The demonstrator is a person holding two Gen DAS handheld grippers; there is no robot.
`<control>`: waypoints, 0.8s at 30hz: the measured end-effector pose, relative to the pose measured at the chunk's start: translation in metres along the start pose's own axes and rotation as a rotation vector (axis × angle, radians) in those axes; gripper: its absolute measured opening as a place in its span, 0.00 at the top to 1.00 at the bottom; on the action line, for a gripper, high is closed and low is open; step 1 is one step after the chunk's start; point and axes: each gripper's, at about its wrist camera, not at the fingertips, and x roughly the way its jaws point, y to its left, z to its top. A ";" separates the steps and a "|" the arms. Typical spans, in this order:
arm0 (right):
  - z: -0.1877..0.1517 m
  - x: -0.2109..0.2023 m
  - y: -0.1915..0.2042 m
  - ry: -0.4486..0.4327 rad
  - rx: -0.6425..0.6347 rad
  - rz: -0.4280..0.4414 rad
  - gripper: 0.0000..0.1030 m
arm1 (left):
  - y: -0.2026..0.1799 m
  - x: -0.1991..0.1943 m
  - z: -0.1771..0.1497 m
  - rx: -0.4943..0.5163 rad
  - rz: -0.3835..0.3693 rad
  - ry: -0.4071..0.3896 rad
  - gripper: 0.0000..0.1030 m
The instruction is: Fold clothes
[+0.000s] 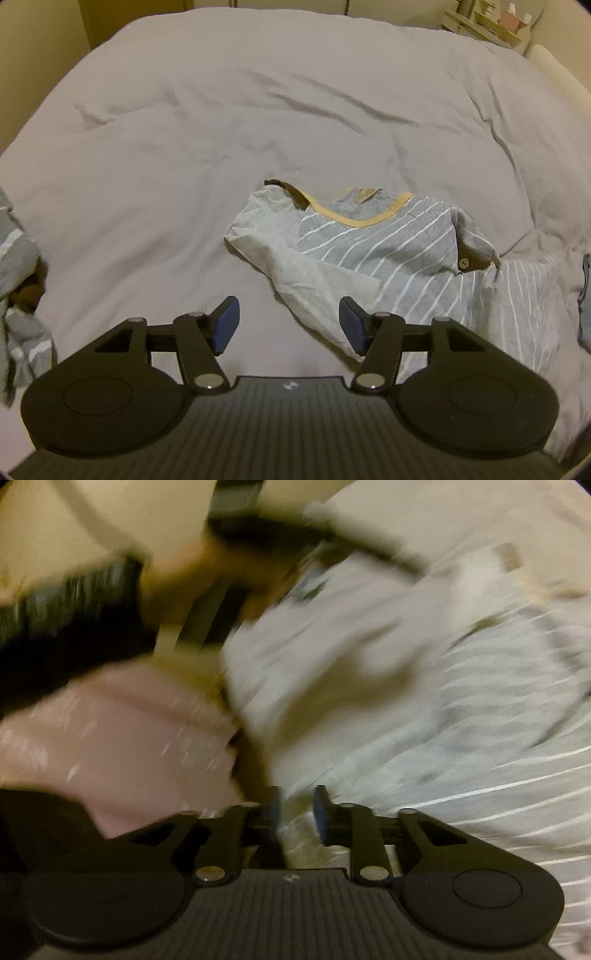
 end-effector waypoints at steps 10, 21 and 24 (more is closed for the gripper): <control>0.035 -0.087 -0.171 -0.250 0.222 -0.531 0.52 | 0.043 0.090 0.048 0.012 -0.032 0.044 0.38; 0.030 -0.040 -0.275 -0.245 0.442 -0.344 0.80 | 0.051 0.164 0.070 0.096 -0.159 0.120 1.00; 0.026 -0.052 -0.255 -0.248 0.432 -0.380 0.91 | 0.052 0.137 0.069 0.108 -0.160 0.067 1.00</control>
